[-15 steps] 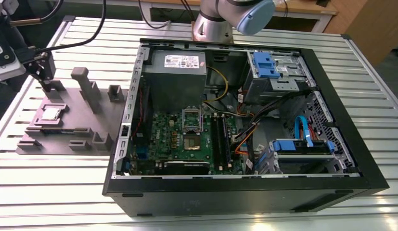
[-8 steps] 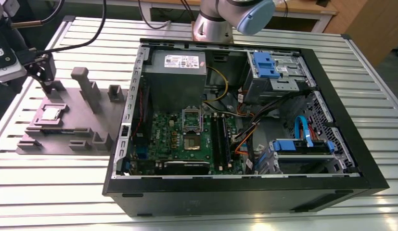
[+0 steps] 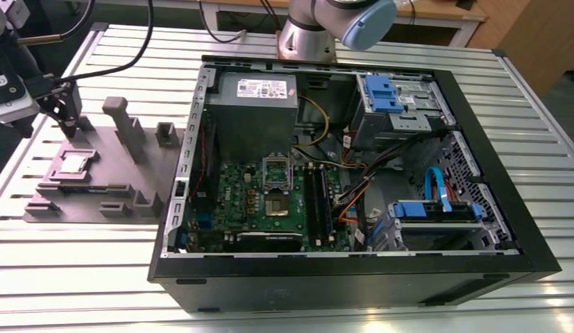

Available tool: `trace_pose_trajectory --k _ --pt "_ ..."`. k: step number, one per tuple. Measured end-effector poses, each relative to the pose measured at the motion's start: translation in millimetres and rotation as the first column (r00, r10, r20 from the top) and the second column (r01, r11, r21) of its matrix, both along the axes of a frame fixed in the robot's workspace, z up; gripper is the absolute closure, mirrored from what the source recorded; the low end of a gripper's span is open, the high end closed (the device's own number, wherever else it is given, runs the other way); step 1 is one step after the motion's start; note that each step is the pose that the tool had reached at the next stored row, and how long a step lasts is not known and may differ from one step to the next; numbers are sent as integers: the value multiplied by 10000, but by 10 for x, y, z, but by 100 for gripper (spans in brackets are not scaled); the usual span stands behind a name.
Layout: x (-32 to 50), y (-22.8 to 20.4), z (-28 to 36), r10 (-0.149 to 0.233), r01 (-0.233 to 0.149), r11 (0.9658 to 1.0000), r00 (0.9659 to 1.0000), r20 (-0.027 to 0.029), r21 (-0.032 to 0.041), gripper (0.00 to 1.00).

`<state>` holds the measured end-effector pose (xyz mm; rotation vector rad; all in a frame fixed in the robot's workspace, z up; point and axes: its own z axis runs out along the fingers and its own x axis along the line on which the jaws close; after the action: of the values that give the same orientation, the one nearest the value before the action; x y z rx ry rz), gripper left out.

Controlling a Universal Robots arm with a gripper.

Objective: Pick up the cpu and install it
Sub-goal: 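Pick up the cpu and move it towards the insertion slot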

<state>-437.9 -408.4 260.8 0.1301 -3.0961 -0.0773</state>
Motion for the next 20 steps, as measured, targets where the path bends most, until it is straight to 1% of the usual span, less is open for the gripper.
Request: trace_pose_trajectory --k 14,20 --pt "0 0 -46 0 0 10000 10000 1 0 35" --pt "0 0 -56 0 0 10000 10000 8 1 35"
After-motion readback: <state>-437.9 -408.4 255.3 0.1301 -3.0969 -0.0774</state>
